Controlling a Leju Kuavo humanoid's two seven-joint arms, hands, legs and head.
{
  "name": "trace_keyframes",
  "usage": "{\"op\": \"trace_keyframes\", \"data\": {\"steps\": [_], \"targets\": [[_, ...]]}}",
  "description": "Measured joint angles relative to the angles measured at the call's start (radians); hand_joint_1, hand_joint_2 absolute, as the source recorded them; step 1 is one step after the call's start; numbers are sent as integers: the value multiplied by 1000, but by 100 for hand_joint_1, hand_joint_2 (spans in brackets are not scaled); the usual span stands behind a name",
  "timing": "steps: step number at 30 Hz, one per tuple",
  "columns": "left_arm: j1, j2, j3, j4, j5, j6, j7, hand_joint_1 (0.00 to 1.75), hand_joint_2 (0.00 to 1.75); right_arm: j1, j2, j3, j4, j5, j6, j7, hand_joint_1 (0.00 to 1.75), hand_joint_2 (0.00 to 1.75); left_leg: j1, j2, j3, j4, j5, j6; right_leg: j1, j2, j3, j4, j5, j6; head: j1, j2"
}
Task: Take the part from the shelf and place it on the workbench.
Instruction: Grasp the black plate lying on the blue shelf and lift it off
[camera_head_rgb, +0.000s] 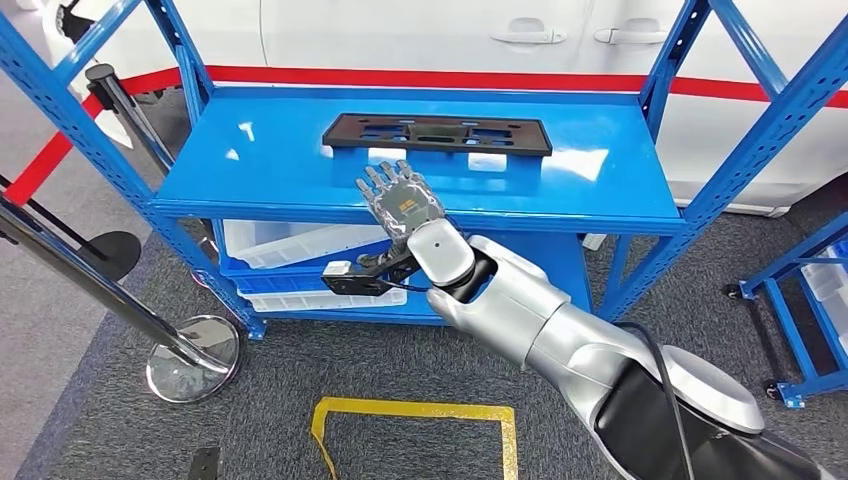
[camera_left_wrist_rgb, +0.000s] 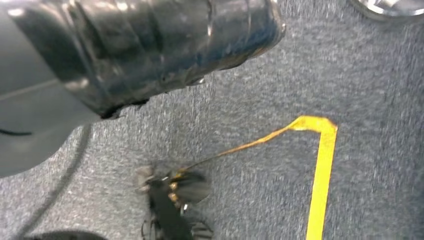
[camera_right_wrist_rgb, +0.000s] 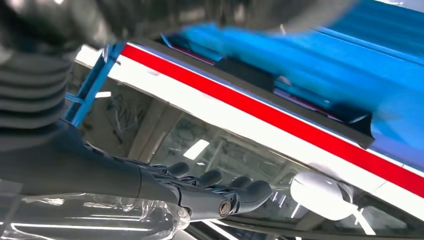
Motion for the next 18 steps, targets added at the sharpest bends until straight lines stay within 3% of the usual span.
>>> {"op": "trace_keyframes", "data": {"steps": [2,5,7,10,11,12,13,16,18], "targets": [[-3,3,-7,0,0,-6,22,0,0,-1,-1,-1,12,-6,-3,5,0,175,-4,1,35,-93,27,9,2,0,-3,7,-5,10,1,0],[-1,5,-17,1,1,-16,57,0,0,-1,-7,-3,32,-14,-10,9,0,175,-6,0,43,-105,31,30,5,0,-8,12,-11,25,1,0],[1,7,-25,1,3,-23,75,0,0,-1,-13,-6,42,-13,-12,14,0,175,-3,0,46,-108,34,39,4,-1,-19,42,-34,35,3,0],[-1,12,-33,1,8,-28,88,0,0,-1,-24,-9,58,-11,-8,30,0,175,-5,0,49,-108,32,49,2,-3,-100,217,-118,44,7,0],[-1,14,-35,1,9,-27,90,0,0,1,-27,-9,64,-11,-2,36,0,175,-6,0,49,-108,31,51,1,-3,-129,272,-134,44,7,0],[-1,15,-37,1,10,-25,91,0,0,2,-30,-9,71,-11,5,43,0,175,-7,0,50,-107,30,52,1,-3,-142,295,-132,43,7,0],[-1,16,-39,2,11,-23,92,0,0,4,-32,-9,77,-11,11,50,0,175,-8,-1,51,-105,29,52,2,-3,-136,278,-111,41,7,0],[-2,19,-49,2,14,-20,93,0,0,1,-36,-9,94,-10,18,67,0,175,-12,-2,56,-100,20,49,7,-3,-48,91,-22,23,6,0],[-3,20,-54,2,16,-20,94,0,0,-2,-36,-9,103,-10,18,72,0,175,-14,-2,56,-100,18,42,11,-2,-14,24,-11,16,6,0]]}}
